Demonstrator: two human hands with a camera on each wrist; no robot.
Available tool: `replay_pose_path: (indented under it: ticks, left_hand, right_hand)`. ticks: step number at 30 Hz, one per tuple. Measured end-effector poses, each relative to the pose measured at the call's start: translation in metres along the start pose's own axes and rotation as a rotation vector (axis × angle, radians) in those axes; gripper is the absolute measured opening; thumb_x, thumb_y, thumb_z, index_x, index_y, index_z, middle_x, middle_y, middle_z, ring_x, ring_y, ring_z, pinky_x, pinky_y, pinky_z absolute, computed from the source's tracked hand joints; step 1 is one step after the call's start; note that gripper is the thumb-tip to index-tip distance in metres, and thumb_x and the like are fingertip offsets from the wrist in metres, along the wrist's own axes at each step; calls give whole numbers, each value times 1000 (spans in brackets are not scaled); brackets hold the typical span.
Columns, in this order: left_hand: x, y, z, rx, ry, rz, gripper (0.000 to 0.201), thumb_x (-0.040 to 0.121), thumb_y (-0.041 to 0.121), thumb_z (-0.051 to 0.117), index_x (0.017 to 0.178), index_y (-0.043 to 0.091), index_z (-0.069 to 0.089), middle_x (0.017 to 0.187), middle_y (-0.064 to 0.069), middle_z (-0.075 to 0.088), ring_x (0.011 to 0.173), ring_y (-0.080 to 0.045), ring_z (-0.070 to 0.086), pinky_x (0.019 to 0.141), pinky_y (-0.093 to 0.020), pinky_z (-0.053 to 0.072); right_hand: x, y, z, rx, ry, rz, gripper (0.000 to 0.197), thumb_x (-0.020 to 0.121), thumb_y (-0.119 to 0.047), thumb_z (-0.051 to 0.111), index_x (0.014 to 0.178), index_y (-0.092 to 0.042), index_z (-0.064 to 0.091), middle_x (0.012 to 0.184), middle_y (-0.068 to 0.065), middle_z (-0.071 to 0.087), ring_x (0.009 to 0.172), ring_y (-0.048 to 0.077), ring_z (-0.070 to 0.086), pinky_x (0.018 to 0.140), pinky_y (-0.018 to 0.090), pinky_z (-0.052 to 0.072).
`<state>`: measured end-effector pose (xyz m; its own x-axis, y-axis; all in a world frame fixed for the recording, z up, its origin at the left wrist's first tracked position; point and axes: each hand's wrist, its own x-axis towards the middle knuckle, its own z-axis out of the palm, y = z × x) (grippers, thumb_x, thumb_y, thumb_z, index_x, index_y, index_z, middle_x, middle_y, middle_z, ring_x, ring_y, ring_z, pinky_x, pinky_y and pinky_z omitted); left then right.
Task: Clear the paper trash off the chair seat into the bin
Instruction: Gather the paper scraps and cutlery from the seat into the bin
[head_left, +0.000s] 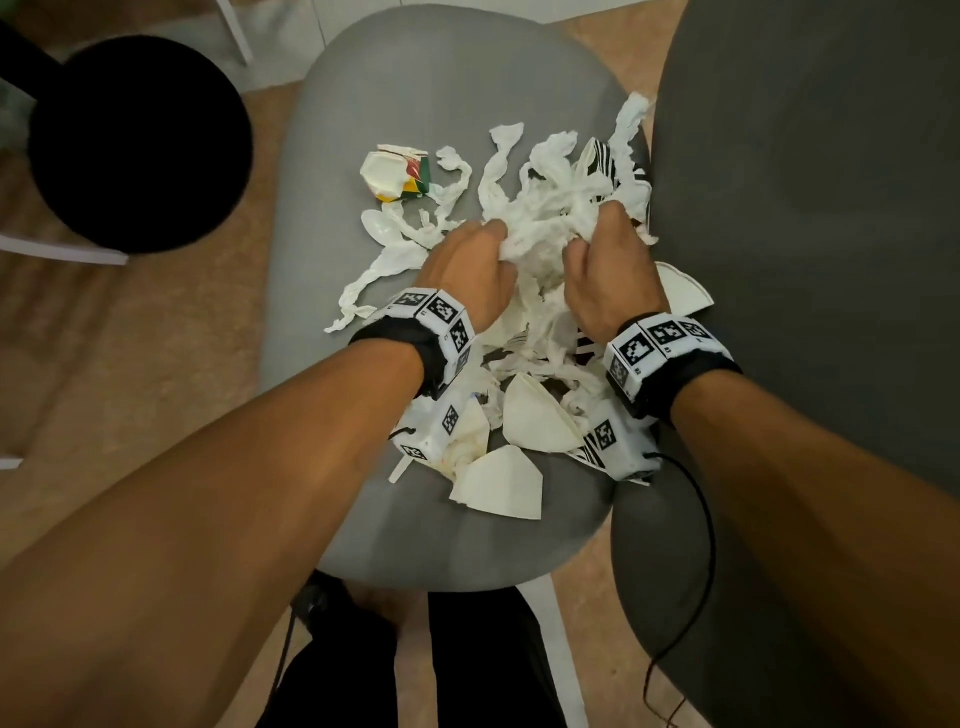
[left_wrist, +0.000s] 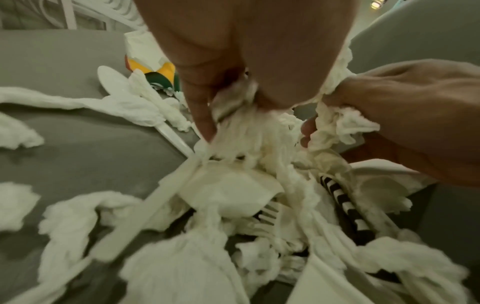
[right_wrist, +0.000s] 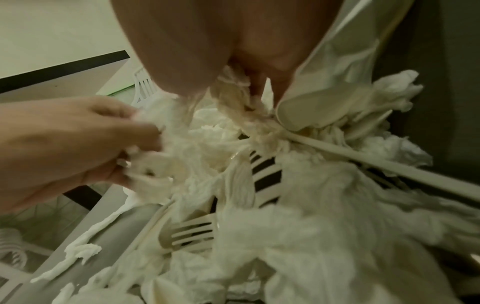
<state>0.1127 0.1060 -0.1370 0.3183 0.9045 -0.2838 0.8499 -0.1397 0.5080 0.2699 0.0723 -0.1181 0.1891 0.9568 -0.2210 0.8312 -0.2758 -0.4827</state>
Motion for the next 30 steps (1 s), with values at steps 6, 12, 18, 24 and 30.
replay_pose_path:
  ticks: [6, 12, 18, 24, 30]
  left_hand:
    - [-26, -4, -10, -263, 218, -244, 52, 98, 45, 42, 56, 16, 34, 66, -1, 45, 66, -25, 44, 62, -32, 33]
    - [-48, -36, -11, -384, 328, -283, 13, 90, 17, 56, 81, 13, 48, 80, -2, 54, 70, -20, 51, 53, -22, 32]
    - [-84, -62, -23, -528, 323, -307, 38, 87, -1, 39, 93, 21, 69, 74, 2, 63, 59, -8, 57, 53, -15, 42]
    - [-132, -92, -35, -459, 328, -350, 42, 86, 32, 47, 50, 15, 36, 47, -7, 35, 47, -18, 31, 45, -28, 25]
    - [-167, -132, -34, -534, 242, -466, 29, 96, 35, 55, 76, 17, 42, 69, -6, 55, 44, -20, 64, 38, -31, 38]
  right_hand:
    - [-12, -11, -4, 133, -6, -132, 44, 94, -14, 38, 138, -17, 41, 112, 14, 62, 96, 30, 58, 83, 37, 46]
    - [-30, -33, 6, 112, -115, -99, 33, 90, -45, 48, 106, -16, 51, 100, 3, 53, 91, 23, 49, 77, 34, 39]
    - [-47, -57, 27, 146, -174, -142, 24, 96, -21, 53, 119, -17, 47, 92, 6, 63, 80, 25, 64, 72, 34, 50]
    - [-64, -84, 35, 240, -112, -92, 11, 90, -17, 45, 94, -20, 54, 54, 1, 48, 48, 19, 48, 52, 30, 43]
    - [-78, -121, 51, 124, -82, -89, 50, 95, -60, 43, 59, -28, 31, 50, -6, 37, 52, 17, 37, 60, 28, 31]
